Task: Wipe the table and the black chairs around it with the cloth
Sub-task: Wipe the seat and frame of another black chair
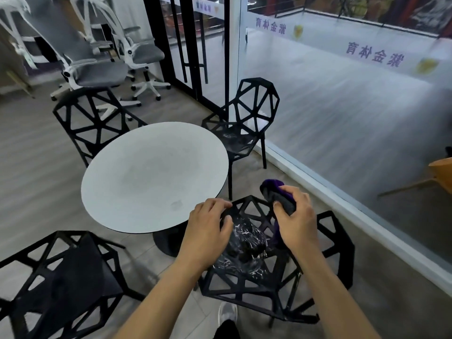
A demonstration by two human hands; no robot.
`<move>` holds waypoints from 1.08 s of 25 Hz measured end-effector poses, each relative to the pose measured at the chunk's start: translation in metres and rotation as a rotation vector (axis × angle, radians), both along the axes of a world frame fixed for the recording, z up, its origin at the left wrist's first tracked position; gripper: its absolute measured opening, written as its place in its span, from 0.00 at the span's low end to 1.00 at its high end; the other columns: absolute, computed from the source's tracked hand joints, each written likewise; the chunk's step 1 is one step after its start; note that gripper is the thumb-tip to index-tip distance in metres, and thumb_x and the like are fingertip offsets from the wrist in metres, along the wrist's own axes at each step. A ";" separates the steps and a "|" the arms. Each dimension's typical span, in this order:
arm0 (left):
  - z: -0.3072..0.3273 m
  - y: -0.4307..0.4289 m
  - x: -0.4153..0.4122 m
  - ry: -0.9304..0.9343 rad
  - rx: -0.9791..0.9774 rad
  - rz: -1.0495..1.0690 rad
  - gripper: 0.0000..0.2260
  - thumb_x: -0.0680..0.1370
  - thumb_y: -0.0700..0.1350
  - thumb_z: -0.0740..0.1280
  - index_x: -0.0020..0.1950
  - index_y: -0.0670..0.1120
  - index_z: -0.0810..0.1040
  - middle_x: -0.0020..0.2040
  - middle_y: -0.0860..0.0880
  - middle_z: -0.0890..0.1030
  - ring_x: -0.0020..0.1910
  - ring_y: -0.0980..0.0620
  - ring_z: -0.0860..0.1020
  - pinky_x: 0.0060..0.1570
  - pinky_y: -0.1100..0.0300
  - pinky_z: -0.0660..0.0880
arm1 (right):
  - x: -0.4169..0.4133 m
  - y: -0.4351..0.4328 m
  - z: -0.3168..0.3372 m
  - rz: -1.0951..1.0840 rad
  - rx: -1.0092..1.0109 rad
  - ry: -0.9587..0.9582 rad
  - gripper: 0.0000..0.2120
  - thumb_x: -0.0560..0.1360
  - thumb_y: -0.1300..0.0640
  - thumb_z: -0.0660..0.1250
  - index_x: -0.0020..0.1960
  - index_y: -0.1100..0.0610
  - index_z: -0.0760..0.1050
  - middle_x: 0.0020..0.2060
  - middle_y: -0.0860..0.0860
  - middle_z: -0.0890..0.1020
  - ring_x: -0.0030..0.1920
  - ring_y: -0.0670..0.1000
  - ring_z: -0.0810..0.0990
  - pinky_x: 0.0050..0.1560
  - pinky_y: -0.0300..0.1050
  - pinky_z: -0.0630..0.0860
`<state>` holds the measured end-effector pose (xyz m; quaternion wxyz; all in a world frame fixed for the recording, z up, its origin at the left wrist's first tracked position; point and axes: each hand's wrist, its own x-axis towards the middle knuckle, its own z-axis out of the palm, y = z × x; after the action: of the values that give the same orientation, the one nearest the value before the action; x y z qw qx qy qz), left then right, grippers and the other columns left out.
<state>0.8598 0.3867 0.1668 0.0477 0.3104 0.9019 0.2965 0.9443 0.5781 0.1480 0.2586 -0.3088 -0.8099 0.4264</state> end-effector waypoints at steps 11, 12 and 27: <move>-0.053 0.095 -0.065 -0.139 -0.038 0.007 0.14 0.83 0.49 0.60 0.67 0.51 0.75 0.65 0.52 0.76 0.65 0.51 0.71 0.67 0.55 0.67 | -0.035 0.096 -0.013 0.035 0.082 -0.204 0.16 0.77 0.62 0.70 0.62 0.49 0.75 0.55 0.51 0.74 0.47 0.34 0.71 0.42 0.21 0.68; -0.058 0.100 -0.065 -0.148 -0.047 0.018 0.14 0.83 0.49 0.60 0.67 0.51 0.75 0.65 0.52 0.76 0.65 0.50 0.72 0.67 0.54 0.67 | -0.034 0.101 -0.016 0.039 0.080 -0.219 0.16 0.77 0.62 0.70 0.62 0.49 0.75 0.55 0.51 0.74 0.47 0.35 0.71 0.43 0.19 0.67; -0.164 0.127 0.122 -0.425 -0.201 0.663 0.11 0.81 0.50 0.62 0.62 0.53 0.77 0.60 0.54 0.77 0.60 0.48 0.73 0.63 0.53 0.70 | -0.003 0.180 -0.139 0.677 -0.055 -0.416 0.16 0.78 0.59 0.70 0.62 0.44 0.75 0.57 0.47 0.74 0.50 0.33 0.74 0.44 0.24 0.69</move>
<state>0.9821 0.5135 0.0028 0.1649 -0.0716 0.9477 0.2638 0.9411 0.7580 0.0094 -0.0745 -0.1107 -0.8892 0.4377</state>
